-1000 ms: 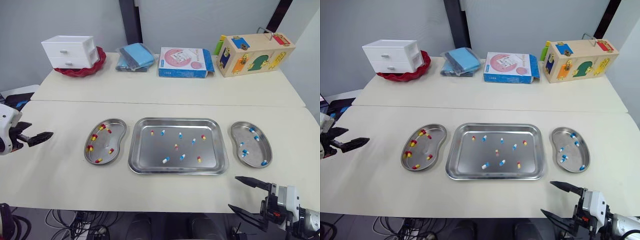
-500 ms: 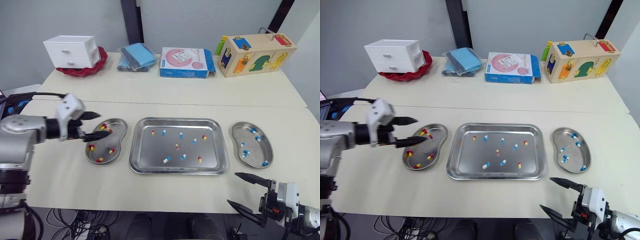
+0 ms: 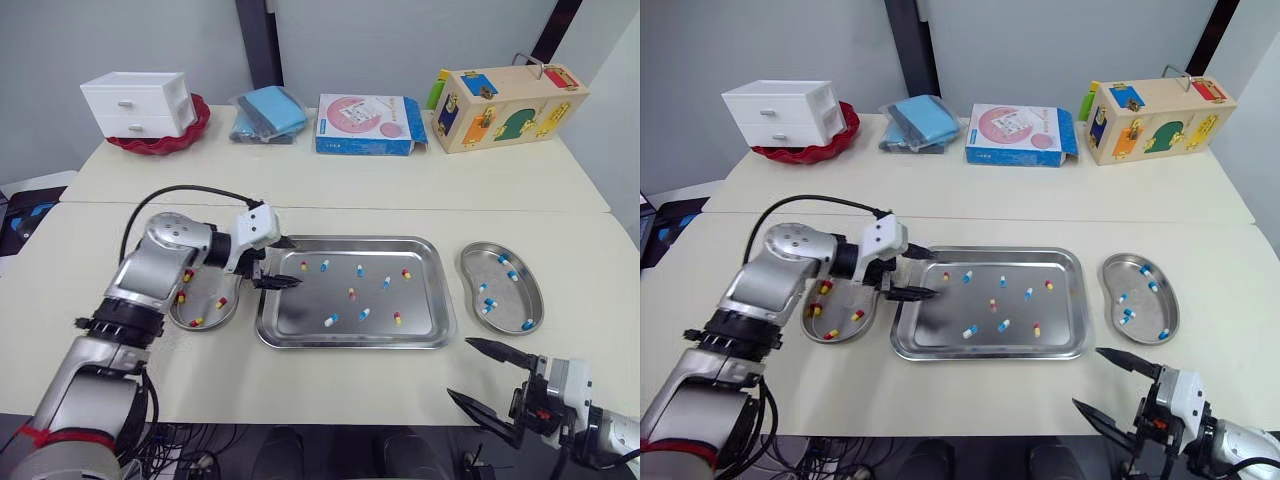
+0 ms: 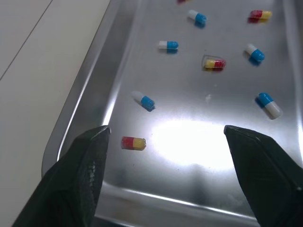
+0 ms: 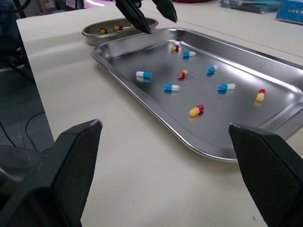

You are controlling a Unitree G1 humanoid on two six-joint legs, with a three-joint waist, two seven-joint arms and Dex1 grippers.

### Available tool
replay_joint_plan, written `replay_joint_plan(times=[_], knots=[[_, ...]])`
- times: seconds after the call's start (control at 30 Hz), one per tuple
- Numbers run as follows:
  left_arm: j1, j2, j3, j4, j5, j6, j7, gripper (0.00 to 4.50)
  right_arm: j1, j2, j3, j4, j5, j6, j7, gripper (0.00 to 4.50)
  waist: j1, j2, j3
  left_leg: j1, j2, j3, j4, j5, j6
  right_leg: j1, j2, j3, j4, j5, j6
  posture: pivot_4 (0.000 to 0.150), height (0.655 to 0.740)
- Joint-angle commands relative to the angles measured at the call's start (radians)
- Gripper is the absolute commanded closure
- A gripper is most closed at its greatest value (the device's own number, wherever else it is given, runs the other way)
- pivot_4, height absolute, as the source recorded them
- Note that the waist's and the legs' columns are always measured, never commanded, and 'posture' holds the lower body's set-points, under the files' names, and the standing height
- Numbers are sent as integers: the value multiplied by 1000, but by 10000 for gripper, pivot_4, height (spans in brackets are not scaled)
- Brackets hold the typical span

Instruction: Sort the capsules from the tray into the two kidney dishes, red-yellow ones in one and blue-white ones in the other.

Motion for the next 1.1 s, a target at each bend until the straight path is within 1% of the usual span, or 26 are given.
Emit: replay_joint_plan(times=[0.03,0.27,0.43,0.63,0.8,0.9,0.97,1.1], knots=[[-80,-37,-16,127,40,-99,-29,12555,10,8,-1,-49,-2,-11,-17,0,2,0,0,0,0,0,0,0,0,0,0,0,0,0,0,1500,7400],[-176,-101,-47,352,118,-242,-74,12555,26,25,13,-59,-22,-25,-37,0,2,0,0,0,0,0,0,0,0,0,0,0,0,0,0,1500,7400],[-233,-141,-51,498,160,-319,-77,12555,30,33,22,-60,-31,-33,-48,0,0,0,0,0,0,0,0,0,0,0,0,0,0,0,0,1500,7400],[-283,-185,-49,616,200,-367,-68,12555,36,40,27,-63,-40,-41,-62,0,0,0,0,0,-1,0,0,0,0,0,0,0,0,0,0,1500,7400],[-290,-197,-49,658,227,-399,-69,12555,41,47,29,-64,-46,-46,-68,0,0,0,0,0,-1,0,0,0,0,0,0,0,0,0,0,1500,7400],[-288,-203,-46,672,234,-409,-65,17955,42,49,29,-64,-49,-48,-70,0,0,0,0,0,-1,0,0,0,0,0,0,0,0,0,0,1500,7400],[-287,-207,-45,678,239,-414,-60,24264,42,50,28,-65,-50,-49,-73,0,0,0,0,0,-1,0,0,0,0,0,0,0,0,0,0,1500,7400],[-286,-207,-44,683,245,-419,-64,24264,42,50,29,-66,-51,-50,-76,0,0,0,0,0,-1,-1,0,0,0,0,0,0,0,0,0,1500,7400]])
